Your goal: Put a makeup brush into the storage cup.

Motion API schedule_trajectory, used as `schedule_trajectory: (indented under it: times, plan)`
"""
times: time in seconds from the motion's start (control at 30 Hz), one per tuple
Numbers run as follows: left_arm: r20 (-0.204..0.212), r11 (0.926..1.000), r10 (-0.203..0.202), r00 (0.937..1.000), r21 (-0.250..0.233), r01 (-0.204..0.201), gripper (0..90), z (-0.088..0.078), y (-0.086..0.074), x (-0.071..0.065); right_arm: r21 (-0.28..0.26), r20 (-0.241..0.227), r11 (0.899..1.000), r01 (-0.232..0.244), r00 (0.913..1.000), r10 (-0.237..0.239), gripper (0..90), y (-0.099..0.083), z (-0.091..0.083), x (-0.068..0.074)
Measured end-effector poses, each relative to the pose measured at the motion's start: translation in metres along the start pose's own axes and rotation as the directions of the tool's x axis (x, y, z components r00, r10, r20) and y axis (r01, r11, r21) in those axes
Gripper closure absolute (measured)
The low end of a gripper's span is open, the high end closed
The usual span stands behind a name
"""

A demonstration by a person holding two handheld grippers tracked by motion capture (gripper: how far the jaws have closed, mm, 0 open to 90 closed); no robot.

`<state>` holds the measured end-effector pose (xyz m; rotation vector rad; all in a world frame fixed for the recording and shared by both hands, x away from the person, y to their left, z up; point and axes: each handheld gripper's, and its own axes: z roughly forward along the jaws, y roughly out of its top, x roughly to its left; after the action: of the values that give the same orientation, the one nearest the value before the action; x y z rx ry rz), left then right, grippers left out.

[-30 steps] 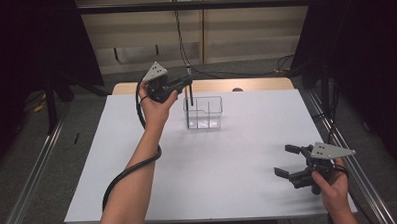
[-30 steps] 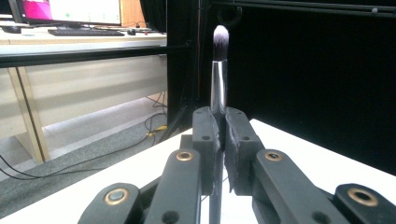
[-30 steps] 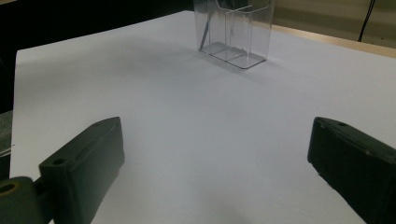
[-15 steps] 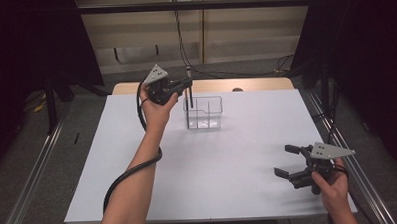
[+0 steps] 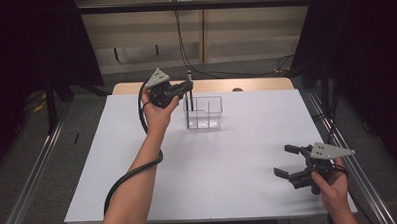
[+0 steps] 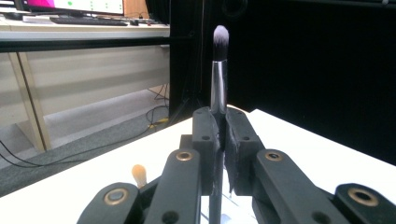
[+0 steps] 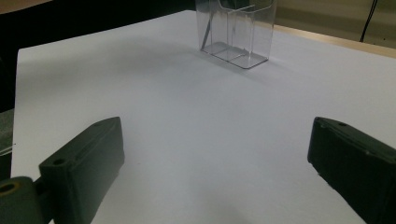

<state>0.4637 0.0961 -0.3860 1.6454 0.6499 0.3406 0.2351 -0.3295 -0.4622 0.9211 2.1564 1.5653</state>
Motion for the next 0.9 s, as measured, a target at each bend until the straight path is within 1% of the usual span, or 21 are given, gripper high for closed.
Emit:
schedule_trajectory:
  times: [0.13, 0.17, 0.23, 0.53, 0.7, 0.73, 0.8, 0.9]
  plan:
    - [0.000, 1.0000, -0.006, 1.0000, 0.003, 0.006, 83.6, 0.001, -0.003, -0.001, 0.001, -0.001, 1.000, 0.001, 1.0000, -0.001, 3.7, 0.000, 0.000, 0.000]
    - [0.000, 1.0000, -0.003, 1.0000, 0.006, 0.003, 83.6, 0.002, -0.004, 0.000, 0.001, -0.002, 1.000, 0.001, 1.0000, -0.001, 3.6, 0.000, 0.000, 0.000]
    - [0.001, 0.9999, -0.011, 0.9999, 0.004, 0.011, 83.6, 0.002, -0.005, 0.000, 0.000, -0.002, 1.000, 0.000, 1.0000, 0.000, 3.7, 0.000, 0.000, 0.000]
    - [0.006, 0.9999, -0.012, 0.9999, 0.012, 0.012, 83.6, 0.004, -0.011, -0.001, 0.001, -0.001, 1.000, 0.002, 1.0000, -0.002, 3.6, 0.000, 0.000, 0.000]
    - [0.010, 0.9997, -0.022, 0.9997, 0.014, 0.021, 82.8, 0.004, -0.014, -0.002, 0.003, -0.002, 1.000, 0.002, 1.0000, -0.002, 3.7, 0.000, 0.001, 0.000]
    - [0.014, 0.9996, -0.025, 0.9996, 0.013, 0.025, 80.7, 0.004, -0.015, -0.001, 0.003, -0.003, 1.000, 0.002, 1.0000, -0.002, 3.7, 0.000, 0.001, 0.000]
    - [0.016, 0.9995, -0.031, 0.9994, 0.009, 0.031, 73.2, 0.003, -0.016, -0.001, 0.005, -0.004, 1.000, 0.002, 1.0000, -0.002, 3.7, 0.000, 0.001, 0.000]
    - [0.041, 0.9991, -0.041, 0.9983, -0.006, 0.041, 61.1, 0.001, -0.018, 0.000, 0.002, -0.004, 1.000, 0.001, 1.0000, -0.001, 3.7, 0.000, 0.000, 0.000]
